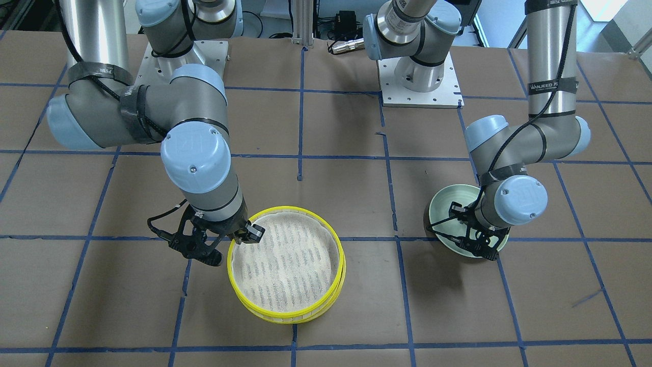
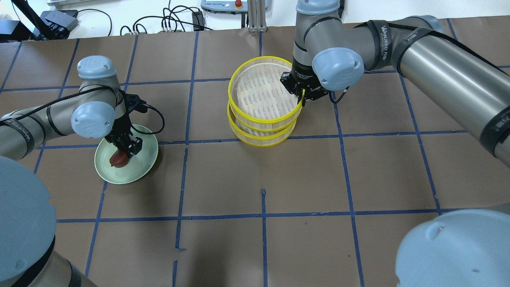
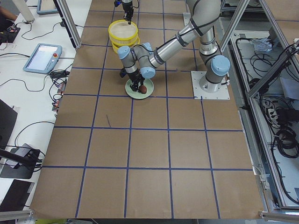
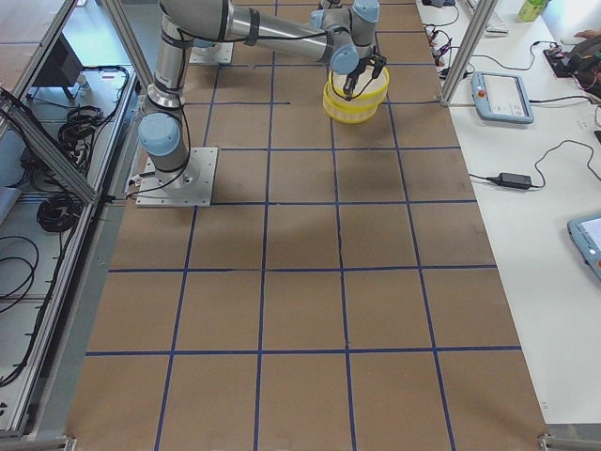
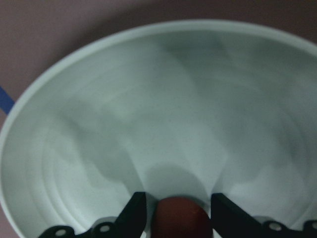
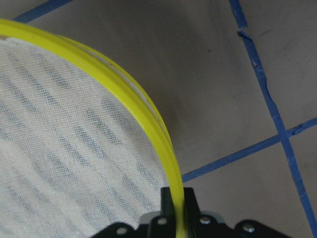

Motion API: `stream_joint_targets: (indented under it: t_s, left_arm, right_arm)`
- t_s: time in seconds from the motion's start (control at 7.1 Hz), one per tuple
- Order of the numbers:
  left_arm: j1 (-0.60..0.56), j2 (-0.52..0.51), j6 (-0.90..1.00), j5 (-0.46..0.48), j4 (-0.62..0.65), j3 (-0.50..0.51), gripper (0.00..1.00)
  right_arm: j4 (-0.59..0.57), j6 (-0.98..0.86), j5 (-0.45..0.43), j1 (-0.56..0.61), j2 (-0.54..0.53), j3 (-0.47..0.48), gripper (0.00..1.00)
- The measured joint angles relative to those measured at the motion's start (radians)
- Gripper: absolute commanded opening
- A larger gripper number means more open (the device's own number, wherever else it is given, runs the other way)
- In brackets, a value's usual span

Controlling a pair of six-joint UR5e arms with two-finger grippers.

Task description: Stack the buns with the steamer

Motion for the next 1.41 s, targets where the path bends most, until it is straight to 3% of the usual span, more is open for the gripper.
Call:
stream_joint_targets:
  t_s: [0.42, 0.85, 0.99, 1.13, 1.27, 1.41]
  left_arm:
    - [-0.062, 0.002, -0.266, -0.235, -0.162, 0.192, 0.32]
    - [-0.24, 0.008, -0.733, -0.479, -0.059, 0.305, 0.32]
    - [-0.284, 0.009, -0.854, -0.527, -0.023, 0.316, 0.38]
    - [-0.313, 0.01, -0.952, -0.571, 0.004, 0.318, 0.99]
    - [-0.331, 0.01, -1.035, -0.607, 0.04, 0.313, 1.0]
    - [-0.341, 0.01, -1.082, -0.62, 0.068, 0.304, 1.0]
  right_arm:
    - [-0.002, 0.002, 0.025, 0.002, 0.01, 0.002, 0.06]
    - [-0.001, -0.005, 0.027, 0.002, 0.02, 0.007, 0.1]
    - [-0.001, -0.004, 0.027, 0.002, 0.023, 0.011, 0.27]
    - [-0.001, -0.005, 0.027, 0.003, 0.022, 0.013, 0.74]
    - [0.0, -0.01, 0.028, 0.004, 0.023, 0.018, 1.0]
    - [-0.001, -0.023, 0.026, 0.004, 0.02, 0.025, 1.0]
